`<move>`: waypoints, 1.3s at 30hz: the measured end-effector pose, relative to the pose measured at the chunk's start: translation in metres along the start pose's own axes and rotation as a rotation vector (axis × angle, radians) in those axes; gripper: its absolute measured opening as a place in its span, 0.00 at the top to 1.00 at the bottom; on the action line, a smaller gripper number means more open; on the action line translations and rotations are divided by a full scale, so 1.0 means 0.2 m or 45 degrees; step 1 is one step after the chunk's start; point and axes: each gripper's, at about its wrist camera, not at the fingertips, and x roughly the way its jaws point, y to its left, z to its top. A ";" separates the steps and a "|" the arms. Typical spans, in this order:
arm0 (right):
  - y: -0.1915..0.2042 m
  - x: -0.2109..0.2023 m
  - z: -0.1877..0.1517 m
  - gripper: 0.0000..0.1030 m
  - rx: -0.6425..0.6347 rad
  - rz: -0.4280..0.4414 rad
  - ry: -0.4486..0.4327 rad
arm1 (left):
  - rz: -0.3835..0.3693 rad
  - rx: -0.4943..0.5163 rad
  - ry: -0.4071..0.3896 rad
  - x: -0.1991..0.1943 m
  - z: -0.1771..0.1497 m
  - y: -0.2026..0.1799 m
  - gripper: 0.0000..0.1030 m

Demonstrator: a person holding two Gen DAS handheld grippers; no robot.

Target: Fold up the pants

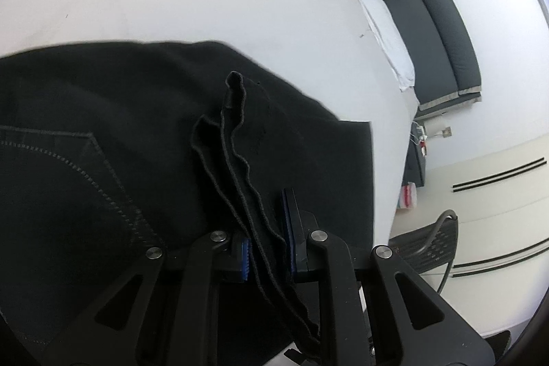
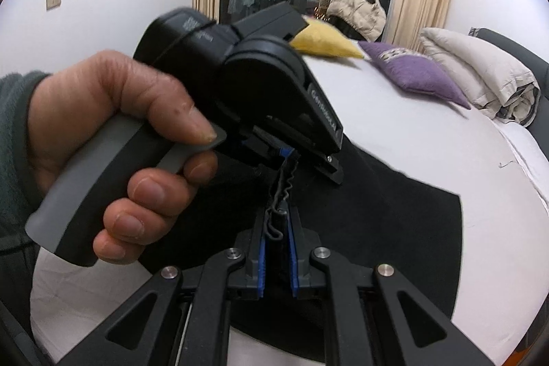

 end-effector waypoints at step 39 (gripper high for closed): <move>-1.32 0.56 -0.11 0.59 1.136 0.531 0.091 | 0.345 0.368 -0.092 0.26 -0.30 -0.26 0.82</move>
